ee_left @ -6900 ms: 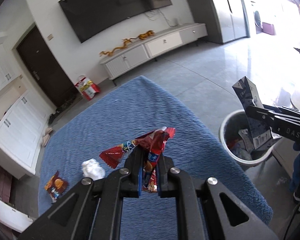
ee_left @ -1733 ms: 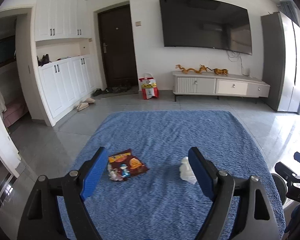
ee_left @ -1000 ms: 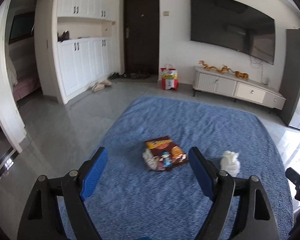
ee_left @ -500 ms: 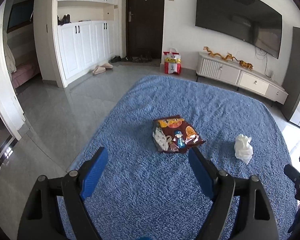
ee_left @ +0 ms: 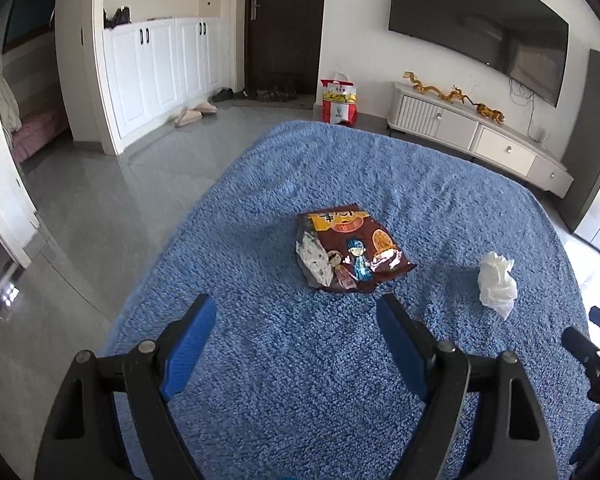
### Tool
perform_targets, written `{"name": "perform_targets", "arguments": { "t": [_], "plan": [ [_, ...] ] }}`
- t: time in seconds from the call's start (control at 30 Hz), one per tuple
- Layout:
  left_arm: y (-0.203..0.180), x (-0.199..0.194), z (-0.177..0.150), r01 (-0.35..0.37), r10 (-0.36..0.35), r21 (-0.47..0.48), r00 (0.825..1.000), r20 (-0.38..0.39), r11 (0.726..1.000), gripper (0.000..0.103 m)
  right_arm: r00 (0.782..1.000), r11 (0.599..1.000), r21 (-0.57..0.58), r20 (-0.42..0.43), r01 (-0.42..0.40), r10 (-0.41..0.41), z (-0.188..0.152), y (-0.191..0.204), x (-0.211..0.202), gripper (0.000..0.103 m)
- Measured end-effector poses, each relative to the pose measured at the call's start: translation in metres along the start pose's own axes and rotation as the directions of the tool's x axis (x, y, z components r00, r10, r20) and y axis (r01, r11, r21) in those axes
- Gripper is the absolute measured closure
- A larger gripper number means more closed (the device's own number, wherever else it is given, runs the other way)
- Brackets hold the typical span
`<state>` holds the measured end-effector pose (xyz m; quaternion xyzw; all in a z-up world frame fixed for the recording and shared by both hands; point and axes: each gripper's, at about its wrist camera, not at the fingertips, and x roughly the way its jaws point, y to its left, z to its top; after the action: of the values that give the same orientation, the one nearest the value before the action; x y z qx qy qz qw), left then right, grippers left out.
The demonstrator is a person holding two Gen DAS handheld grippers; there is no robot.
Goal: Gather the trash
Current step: 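Grasp the brown snack packet with the left gripper while the right grasps the white tissue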
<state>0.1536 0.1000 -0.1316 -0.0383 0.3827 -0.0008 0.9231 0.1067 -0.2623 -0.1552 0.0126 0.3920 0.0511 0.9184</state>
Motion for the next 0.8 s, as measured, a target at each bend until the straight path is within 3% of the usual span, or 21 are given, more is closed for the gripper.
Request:
{"name": "perform_targets", "arguments": {
  "t": [0.27, 0.37, 0.67, 0.8],
  "plan": [
    [0.014, 0.039, 0.02, 0.18, -0.185, -0.072, 0.979, -0.08, 0.981, 0.021, 0.996, 0.995, -0.035, -0.022, -0.089, 0.089, 0.019, 0.01, 0.033, 0.002],
    [0.006, 0.054, 0.032, 0.216, -0.221, -0.061, 0.971, -0.095, 0.974, 0.021, 0.992, 0.991, -0.056, -0.027, -0.121, 0.12, 0.029, 0.017, 0.048, 0.004],
    [-0.015, 0.103, 0.074, 0.203, -0.2, 0.015, 0.974, -0.108, 0.979, 0.021, 0.98, 0.981, -0.044, -0.064, -0.19, 0.187, 0.042, 0.024, 0.088, 0.01],
    [-0.014, 0.122, 0.085, 0.237, -0.231, 0.028, 0.963, -0.141, 0.971, 0.021, 0.977, 0.978, -0.047, -0.071, -0.203, 0.199, 0.042, 0.029, 0.095, 0.011]
  ]
}}
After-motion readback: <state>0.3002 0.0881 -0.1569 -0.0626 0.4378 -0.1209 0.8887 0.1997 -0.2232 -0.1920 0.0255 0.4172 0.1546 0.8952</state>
